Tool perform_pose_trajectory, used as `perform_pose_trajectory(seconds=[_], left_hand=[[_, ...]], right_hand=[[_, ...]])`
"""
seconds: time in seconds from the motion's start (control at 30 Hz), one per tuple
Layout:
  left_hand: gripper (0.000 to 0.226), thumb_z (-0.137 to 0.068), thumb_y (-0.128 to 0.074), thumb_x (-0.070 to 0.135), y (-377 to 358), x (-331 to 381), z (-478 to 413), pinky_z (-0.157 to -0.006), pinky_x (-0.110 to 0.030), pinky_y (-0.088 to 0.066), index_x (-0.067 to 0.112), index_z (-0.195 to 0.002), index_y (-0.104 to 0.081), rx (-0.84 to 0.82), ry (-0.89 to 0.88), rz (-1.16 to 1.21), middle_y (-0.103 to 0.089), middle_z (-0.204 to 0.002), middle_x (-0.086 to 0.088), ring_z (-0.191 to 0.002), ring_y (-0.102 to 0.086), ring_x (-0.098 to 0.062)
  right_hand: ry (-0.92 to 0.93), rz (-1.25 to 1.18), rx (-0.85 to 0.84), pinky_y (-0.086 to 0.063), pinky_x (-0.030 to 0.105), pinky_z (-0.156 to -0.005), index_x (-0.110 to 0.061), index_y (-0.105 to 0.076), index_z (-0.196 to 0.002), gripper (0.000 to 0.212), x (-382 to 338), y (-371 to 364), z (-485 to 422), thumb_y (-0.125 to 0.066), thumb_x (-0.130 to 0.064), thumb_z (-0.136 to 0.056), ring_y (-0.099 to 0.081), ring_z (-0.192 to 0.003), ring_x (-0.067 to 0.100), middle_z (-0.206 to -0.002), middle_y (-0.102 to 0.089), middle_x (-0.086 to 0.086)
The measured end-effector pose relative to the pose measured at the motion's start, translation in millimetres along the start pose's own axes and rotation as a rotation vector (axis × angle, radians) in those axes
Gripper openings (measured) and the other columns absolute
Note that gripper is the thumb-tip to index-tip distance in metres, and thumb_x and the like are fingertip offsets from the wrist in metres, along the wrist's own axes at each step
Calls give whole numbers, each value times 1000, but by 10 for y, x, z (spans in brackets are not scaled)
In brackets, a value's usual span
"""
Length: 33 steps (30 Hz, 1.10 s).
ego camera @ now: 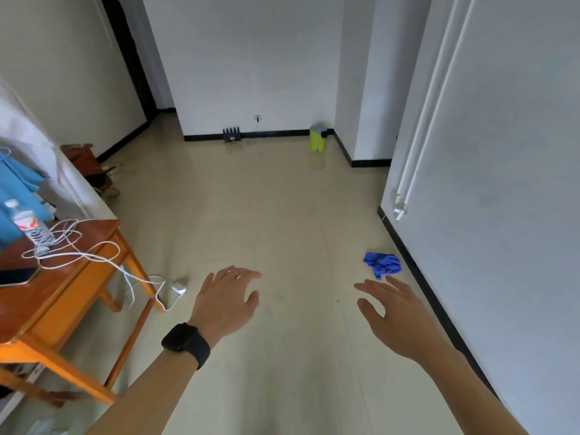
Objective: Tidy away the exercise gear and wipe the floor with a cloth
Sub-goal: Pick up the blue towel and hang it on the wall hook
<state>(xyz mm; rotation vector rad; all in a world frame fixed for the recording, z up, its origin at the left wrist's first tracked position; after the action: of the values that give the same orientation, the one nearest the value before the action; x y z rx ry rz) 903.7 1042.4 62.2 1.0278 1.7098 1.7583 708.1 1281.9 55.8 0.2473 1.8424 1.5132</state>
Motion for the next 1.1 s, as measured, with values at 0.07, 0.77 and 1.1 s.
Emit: perform_pose_trajectory(seconds=[0.07,0.77,1.1], left_hand=[[44,-100,-42,41,-113,-244,-499,-120,-35,-18,41,-144,-42,-10,-4,-2,-45,-149,16,-147,-26,-11],[47,-98,-46,38,-1259,-481,-5852,-114,-38,-32,33,-144,-45,-241,-369,15,-48,-148,11,-142,-35,-13],[46,-98,-49,36,-1809,37,-8002,-111,-37,-36,30,-144,-47,-402,-481,-24,-50,-147,8,-138,-41,-16]], right_hand=[[6,11,-8,-27,37,-121,-47,-47,-143,41,-26,-144,-551,-44,-50,-102,-22,-151,16,-150,-46,-22],[-455,-112,-31,-27,31,-117,-48,-44,-143,41,1014,-1042,-4598,-42,-50,-102,-21,-150,10,-147,-45,-29],[-696,-289,-48,-34,31,-112,-42,-47,-144,41,1780,-1416,-6263,-44,-44,-103,-33,-144,13,-144,-51,-22]])
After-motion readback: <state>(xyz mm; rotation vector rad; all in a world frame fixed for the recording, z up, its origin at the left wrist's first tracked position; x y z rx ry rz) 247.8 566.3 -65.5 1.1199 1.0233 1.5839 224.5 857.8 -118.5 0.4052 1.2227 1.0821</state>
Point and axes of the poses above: each hand's wrist, its own z-axis away from the middle knuckle, its own y-axis out of the back of the hand, x = y × z, the point moved 9 cm from there along -z, towards the middle knuckle
